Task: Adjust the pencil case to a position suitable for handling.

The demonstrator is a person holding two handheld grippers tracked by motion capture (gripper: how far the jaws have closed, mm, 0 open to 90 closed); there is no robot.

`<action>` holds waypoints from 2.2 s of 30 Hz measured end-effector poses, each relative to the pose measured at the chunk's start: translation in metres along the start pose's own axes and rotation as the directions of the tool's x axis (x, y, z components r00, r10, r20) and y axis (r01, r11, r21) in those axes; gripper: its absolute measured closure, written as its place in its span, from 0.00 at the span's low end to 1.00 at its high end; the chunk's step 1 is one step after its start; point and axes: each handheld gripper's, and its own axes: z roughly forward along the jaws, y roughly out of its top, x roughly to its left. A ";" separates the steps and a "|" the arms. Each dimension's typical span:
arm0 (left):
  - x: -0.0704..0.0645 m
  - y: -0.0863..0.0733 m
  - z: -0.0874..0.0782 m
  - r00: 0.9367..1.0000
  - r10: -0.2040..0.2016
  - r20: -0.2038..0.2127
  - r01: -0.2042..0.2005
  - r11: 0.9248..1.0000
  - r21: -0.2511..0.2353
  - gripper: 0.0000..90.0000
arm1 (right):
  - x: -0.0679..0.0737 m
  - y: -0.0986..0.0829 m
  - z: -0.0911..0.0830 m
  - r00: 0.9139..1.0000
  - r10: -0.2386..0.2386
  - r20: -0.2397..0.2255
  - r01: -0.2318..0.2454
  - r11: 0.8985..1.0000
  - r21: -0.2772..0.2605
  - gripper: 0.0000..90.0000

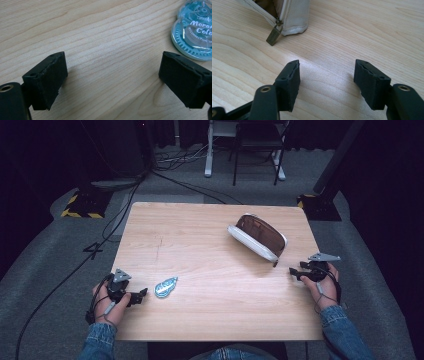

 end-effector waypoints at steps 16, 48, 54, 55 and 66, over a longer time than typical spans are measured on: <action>0.000 0.000 0.000 1.000 -0.004 0.000 0.004 1.000 0.000 0.10 | 0.001 0.000 0.000 1.000 0.004 0.004 -0.004 1.000 -0.001 0.42; 0.000 0.000 0.000 1.000 -0.003 0.000 0.003 1.000 0.001 0.10 | -0.004 0.062 -0.013 0.998 0.029 -0.064 -0.032 0.999 -0.042 0.44; 0.000 0.000 0.000 1.000 -0.003 0.000 0.003 1.000 0.001 0.10 | -0.004 0.075 -0.009 0.996 0.028 -0.088 -0.033 0.998 -0.059 0.40; 0.000 0.000 0.000 1.000 -0.003 0.000 0.003 1.000 0.001 0.10 | -0.004 0.076 -0.009 0.995 0.029 -0.090 -0.034 0.998 -0.060 0.40; 0.000 0.000 0.000 1.000 -0.002 0.000 0.002 1.000 0.001 0.10 | 0.000 0.092 0.003 0.994 0.018 -0.112 -0.025 0.998 -0.057 0.35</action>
